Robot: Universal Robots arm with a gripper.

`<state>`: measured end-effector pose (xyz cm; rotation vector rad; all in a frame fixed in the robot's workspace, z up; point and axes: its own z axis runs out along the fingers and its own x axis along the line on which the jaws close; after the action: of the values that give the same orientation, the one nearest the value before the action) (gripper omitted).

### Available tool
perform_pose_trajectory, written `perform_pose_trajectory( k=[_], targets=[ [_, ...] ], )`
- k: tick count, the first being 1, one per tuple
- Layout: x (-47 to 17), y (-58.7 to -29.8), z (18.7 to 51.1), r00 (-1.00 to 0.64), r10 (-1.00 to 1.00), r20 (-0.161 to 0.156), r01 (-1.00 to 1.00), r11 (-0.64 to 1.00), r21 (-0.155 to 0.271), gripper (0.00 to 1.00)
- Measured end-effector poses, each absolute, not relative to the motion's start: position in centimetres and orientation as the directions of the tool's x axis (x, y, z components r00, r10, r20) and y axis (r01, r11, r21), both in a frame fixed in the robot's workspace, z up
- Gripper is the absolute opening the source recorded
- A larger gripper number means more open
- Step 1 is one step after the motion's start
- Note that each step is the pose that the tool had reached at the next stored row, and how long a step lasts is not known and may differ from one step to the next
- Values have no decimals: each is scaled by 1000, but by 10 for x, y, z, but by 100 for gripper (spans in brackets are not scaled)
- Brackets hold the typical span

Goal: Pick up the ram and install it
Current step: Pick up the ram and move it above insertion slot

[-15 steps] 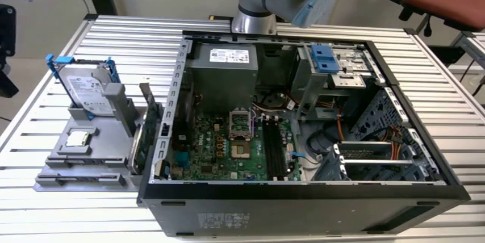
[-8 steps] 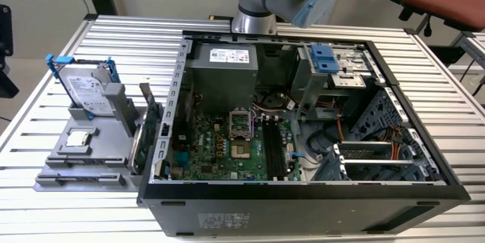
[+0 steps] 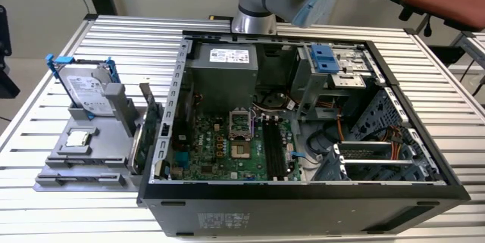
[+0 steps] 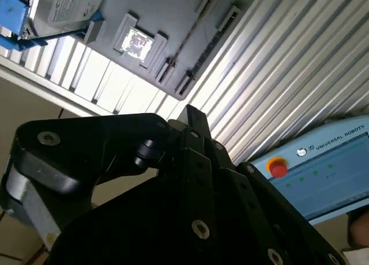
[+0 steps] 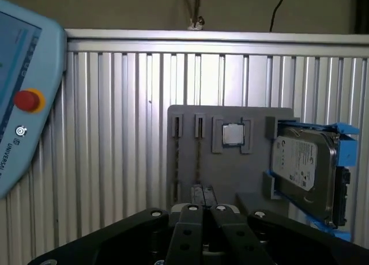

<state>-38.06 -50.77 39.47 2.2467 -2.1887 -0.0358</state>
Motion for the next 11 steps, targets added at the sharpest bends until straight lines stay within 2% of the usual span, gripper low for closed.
perform_pose_trajectory(
  k=[11],
  targets=[
    [-381, -508, 394, 73, -997, -13, -997, -73, 17, 0]
  ],
)
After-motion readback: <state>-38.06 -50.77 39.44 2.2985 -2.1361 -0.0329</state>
